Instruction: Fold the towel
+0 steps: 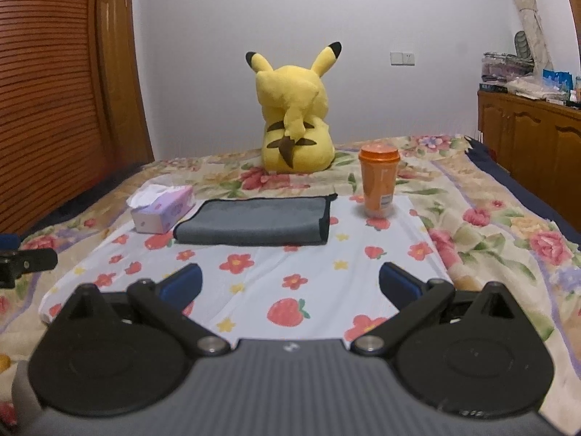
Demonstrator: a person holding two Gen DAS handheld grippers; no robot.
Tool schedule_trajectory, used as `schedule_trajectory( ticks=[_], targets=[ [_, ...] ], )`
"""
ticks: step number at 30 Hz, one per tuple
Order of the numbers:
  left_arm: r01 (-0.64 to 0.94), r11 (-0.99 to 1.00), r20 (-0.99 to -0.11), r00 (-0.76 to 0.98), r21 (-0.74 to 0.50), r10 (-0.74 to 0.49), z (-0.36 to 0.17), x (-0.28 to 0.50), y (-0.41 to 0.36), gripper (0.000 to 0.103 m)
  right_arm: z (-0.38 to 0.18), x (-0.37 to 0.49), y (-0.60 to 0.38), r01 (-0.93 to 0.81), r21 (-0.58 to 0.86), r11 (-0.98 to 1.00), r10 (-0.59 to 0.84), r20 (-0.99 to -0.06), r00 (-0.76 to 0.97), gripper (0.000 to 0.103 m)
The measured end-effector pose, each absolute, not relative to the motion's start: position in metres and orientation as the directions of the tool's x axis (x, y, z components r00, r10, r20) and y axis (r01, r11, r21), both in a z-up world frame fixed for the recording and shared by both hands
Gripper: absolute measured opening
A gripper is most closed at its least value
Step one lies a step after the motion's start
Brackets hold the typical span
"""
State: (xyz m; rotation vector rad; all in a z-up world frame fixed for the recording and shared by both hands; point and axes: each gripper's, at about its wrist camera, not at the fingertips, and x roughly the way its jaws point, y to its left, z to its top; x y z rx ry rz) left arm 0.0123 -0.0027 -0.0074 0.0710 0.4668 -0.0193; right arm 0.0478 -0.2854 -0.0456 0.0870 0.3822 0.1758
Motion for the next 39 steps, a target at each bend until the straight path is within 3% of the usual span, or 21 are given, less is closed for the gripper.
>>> schedule_trajectory(
  ticks=[19,39],
  targets=[
    [0.029,0.996,-0.418,0.908,0.087,0.01,-0.0005,0.0088,-0.0012,0.103,-0.0405,0.0395,-0.2871,-0.148,0.096,0.984,0.17,-0.298,0.939,0.103],
    [0.026,0.997,-0.428,0.904,0.073,0.008,-0.0041,0.0096,0.0005,0.103,-0.0409,0.0391,-0.2884,-0.139,0.101,0.985,0.164,-0.3,0.94,0.103]
  ],
)
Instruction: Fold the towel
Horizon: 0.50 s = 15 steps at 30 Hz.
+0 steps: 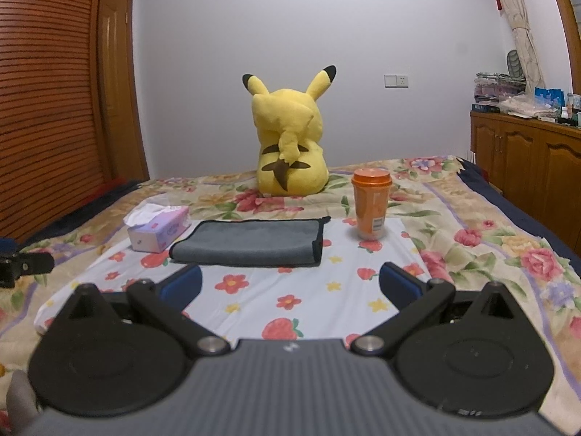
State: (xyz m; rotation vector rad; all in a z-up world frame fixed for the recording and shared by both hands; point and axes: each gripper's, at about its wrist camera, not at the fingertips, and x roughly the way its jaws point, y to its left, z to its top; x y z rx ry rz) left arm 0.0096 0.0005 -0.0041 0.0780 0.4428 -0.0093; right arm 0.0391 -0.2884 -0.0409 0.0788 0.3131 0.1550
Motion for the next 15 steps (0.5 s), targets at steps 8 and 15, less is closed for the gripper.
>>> schedule_trajectory(
  ticks=[8,15],
  targets=[
    [0.026,0.997,-0.429,0.903,0.073,0.008,-0.0041,0.0097,0.0006,0.103,-0.0412,0.0391,-0.2883,-0.139,0.101,0.985,0.163,-0.3,0.94,0.103],
    [0.026,0.997,-0.432,0.902,0.069,0.007,-0.0041,0.0098,0.0004,0.103,-0.0414,0.0392,-0.2884,-0.139,0.101,0.985,0.163,-0.301,0.94,0.103]
  ],
)
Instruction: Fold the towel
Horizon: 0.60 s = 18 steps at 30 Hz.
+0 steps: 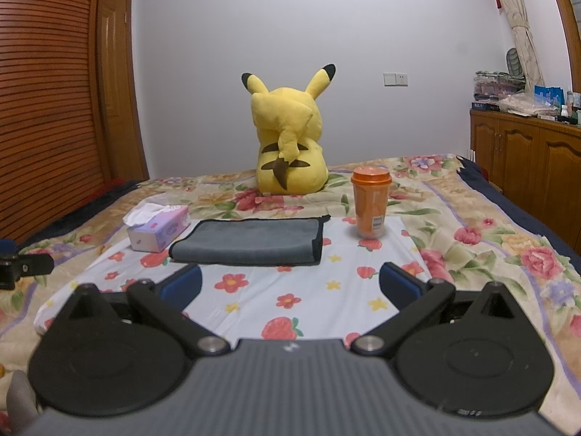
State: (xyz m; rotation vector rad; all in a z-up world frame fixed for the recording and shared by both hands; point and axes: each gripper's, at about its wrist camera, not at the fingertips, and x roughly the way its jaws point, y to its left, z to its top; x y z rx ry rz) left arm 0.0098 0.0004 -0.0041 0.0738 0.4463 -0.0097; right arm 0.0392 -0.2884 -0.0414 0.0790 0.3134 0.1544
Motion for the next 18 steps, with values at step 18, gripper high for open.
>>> schedule_trajectory(
  ticks=[18],
  targets=[
    [0.027,0.997,-0.435,0.901,0.07,0.006,-0.0081,0.0106,0.0028,0.103,-0.0415,0.0396,-0.289,-0.138,0.103,0.985,0.164,-0.303,0.939,0.103]
  ],
)
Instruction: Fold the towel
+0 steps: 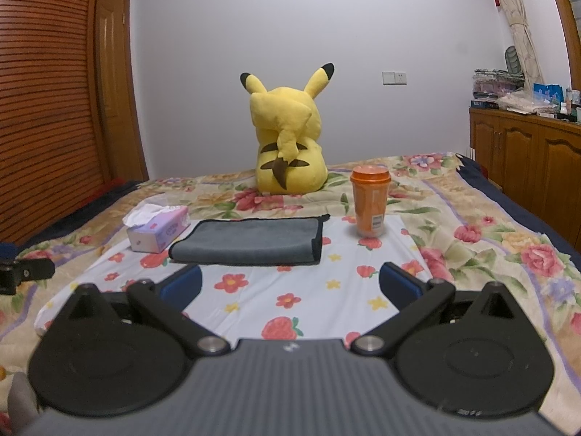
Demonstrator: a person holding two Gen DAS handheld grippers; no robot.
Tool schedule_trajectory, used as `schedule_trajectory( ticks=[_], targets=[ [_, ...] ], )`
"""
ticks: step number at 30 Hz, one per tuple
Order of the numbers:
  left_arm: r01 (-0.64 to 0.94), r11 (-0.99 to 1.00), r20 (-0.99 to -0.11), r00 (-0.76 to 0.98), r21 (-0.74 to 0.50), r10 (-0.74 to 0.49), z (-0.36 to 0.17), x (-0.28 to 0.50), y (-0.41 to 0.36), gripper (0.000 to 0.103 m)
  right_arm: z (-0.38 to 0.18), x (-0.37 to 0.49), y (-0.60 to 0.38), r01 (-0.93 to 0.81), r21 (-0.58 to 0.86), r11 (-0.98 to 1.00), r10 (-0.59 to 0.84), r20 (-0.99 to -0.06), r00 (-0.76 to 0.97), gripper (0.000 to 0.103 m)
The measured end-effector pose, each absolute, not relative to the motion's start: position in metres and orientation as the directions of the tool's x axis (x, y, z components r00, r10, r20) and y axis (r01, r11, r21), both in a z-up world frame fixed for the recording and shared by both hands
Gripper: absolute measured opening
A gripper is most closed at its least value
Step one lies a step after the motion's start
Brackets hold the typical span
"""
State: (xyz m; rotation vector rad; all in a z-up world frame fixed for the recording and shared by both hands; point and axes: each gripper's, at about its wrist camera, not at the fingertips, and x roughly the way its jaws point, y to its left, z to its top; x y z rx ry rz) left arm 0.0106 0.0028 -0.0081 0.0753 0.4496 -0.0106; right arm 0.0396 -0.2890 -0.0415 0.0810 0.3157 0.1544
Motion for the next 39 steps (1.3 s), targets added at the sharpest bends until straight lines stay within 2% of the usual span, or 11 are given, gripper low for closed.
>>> schedule_trajectory(
  ticks=[39],
  targets=[
    [0.031,0.997,-0.44,0.898,0.073,0.005,-0.0118,0.0102,0.0041,0.103,-0.0425,0.0405,-0.2892,-0.138,0.105,0.985,0.164,-0.306,0.938,0.103]
  ],
)
